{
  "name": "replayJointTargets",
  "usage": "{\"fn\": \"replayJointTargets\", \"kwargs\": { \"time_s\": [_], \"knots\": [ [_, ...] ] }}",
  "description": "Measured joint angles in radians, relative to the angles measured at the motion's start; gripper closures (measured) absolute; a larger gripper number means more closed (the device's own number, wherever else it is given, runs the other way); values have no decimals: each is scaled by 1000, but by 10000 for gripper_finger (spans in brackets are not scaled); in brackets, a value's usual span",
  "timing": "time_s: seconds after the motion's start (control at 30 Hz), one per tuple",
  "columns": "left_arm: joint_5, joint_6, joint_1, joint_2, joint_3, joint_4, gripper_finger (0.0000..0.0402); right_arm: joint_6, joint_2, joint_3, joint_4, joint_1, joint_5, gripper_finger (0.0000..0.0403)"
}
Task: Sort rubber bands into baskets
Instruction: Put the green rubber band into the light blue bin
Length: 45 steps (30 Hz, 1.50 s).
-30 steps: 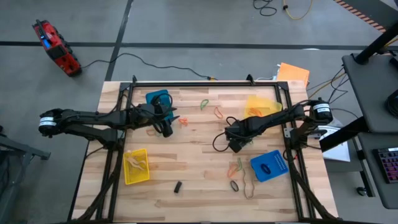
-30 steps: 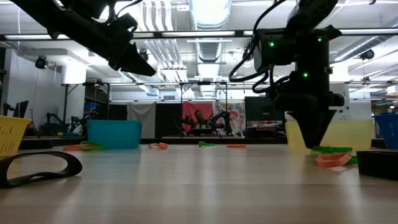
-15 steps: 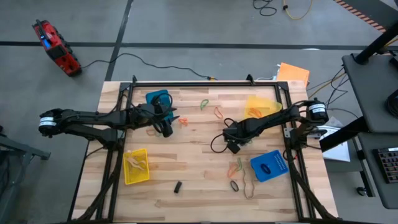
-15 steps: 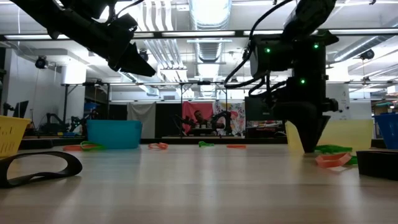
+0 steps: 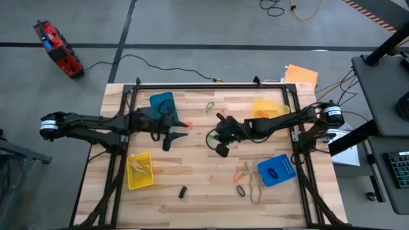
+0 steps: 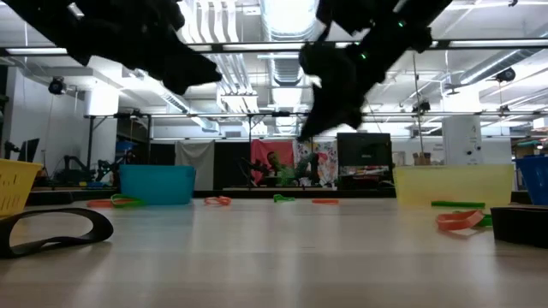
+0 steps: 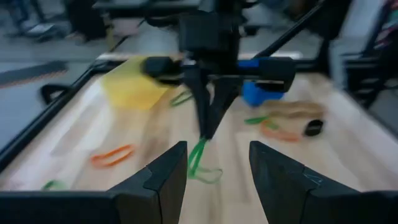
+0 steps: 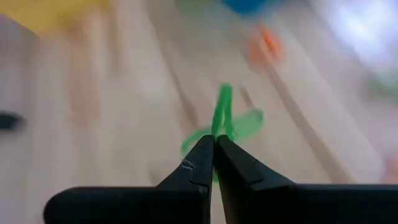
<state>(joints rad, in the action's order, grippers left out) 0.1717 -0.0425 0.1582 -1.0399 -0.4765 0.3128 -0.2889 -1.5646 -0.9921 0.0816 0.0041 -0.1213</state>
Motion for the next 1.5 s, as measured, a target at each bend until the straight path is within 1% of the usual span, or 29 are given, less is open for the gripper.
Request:
{"fn": "replayJointTargets", "kwargs": {
  "time_s": [0.1, 0.17, 0.27, 0.33, 0.4, 0.47, 0.5, 0.53, 0.6, 0.7, 0.77, 0.83, 0.9, 1.0, 1.07, 1.13, 1.23, 1.33, 1.4, 1.5],
  "knots": [
    [19, 30, 0, 0, 40, 74, 244, 73, -2, 1, -124, 1, 10, 394],
    [19, 45, 0, 0, 63, 106, 244, 155, -2, 4, -194, 4, 16, 394],
    [19, 59, 0, -1, 89, 135, 244, 202, -2, 7, -287, 4, -9, 394],
    [19, 68, 0, -1, 92, 145, 244, 225, -2, 6, -319, 4, -26, 394],
    [20, 79, 0, -1, 93, 147, 244, 231, -1, 0, -259, 5, -110, 394],
    [20, 86, 0, -1, 93, 145, 244, 194, 0, -3, -124, 5, -244, 394],
    [20, 88, 0, -1, 93, 144, 244, 161, 0, -3, -60, 4, -288, 394],
    [20, 89, 0, -1, 93, 144, 244, 131, 0, -3, -8, 3, -284, 394],
    [19, 89, 0, -1, 93, 143, 244, 115, 1, 1, 40, 2, -227, 394],
    [19, 84, 0, -1, 93, 144, 244, 75, 2, 9, 44, 14, -219, 394],
    [20, 84, 0, -1, 93, 144, 244, 87, 2, 12, 15, 17, -216, 394],
    [22, 84, -1, -2, 93, 146, 244, 137, 2, 18, -56, 19, -198, 394],
    [22, 84, -4, -5, 93, 149, 244, 187, -1, 24, -163, 21, -118, 394],
    [33, 83, -14, -25, 93, 156, 244, 272, -4, 34, -326, 24, 46, 394],
    [77, 82, -22, -46, 93, 176, 244, 314, -10, 34, -419, 23, 122, 394],
    [115, 82, -31, -71, 94, 222, 244, 345, -14, 34, -476, 22, 171, 394],
    [136, 94, -39, -109, 94, 271, 244, 385, -19, 34, -533, 22, 218, 394],
    [134, 99, -39, -148, 94, 309, 239, 404, -20, 34, -533, 22, 235, 394],
    [131, 105, -39, -177, 94, 346, 230, 405, -21, 34, -533, 22, 238, 394],
    [130, 108, -39, -225, 94, 444, 212, 405, -21, 34, -533, 22, 244, 394]
  ]
}}
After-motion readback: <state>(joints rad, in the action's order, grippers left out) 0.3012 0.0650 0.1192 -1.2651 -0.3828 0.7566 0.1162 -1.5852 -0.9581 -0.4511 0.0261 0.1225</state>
